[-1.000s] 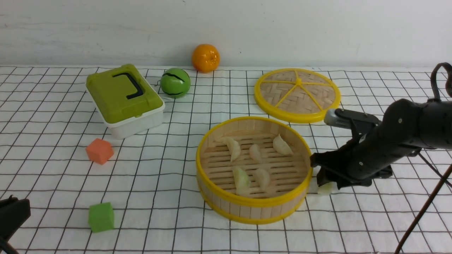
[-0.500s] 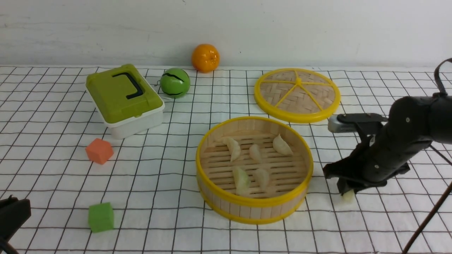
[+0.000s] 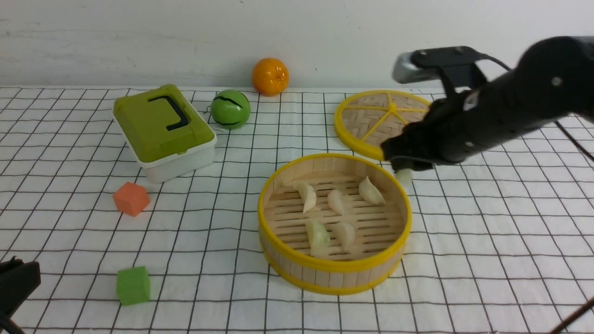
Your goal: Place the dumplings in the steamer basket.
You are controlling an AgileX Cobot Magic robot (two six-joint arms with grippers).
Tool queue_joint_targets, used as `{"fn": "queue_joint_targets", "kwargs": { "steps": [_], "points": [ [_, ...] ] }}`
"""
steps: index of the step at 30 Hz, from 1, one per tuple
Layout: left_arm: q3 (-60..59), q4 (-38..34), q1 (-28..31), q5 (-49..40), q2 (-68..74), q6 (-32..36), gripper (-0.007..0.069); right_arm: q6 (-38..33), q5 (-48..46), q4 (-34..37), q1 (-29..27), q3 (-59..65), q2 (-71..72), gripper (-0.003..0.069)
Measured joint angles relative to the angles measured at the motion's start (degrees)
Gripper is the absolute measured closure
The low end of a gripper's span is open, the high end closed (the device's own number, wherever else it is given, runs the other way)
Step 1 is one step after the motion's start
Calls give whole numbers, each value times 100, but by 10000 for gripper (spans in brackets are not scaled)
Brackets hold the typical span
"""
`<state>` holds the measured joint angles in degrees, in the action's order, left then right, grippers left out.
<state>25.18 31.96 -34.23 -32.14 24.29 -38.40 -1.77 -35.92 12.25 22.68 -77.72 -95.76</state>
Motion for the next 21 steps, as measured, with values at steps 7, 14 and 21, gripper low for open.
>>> {"fn": "queue_joint_targets", "kwargs": {
  "steps": [7, 14, 21],
  "points": [
    [0, 0, 0, 0, 0, 0, 528, 129, -397, -57, 194, -544, -1125, 452],
    [0, 0, 0, 0, 0, 0, 527, 327, -535, -131, 189, -548, -1636, 452],
    [0, 0, 0, 0, 0, 0, 522, 709, -514, -543, 189, -568, -1668, 434]
  ]
}}
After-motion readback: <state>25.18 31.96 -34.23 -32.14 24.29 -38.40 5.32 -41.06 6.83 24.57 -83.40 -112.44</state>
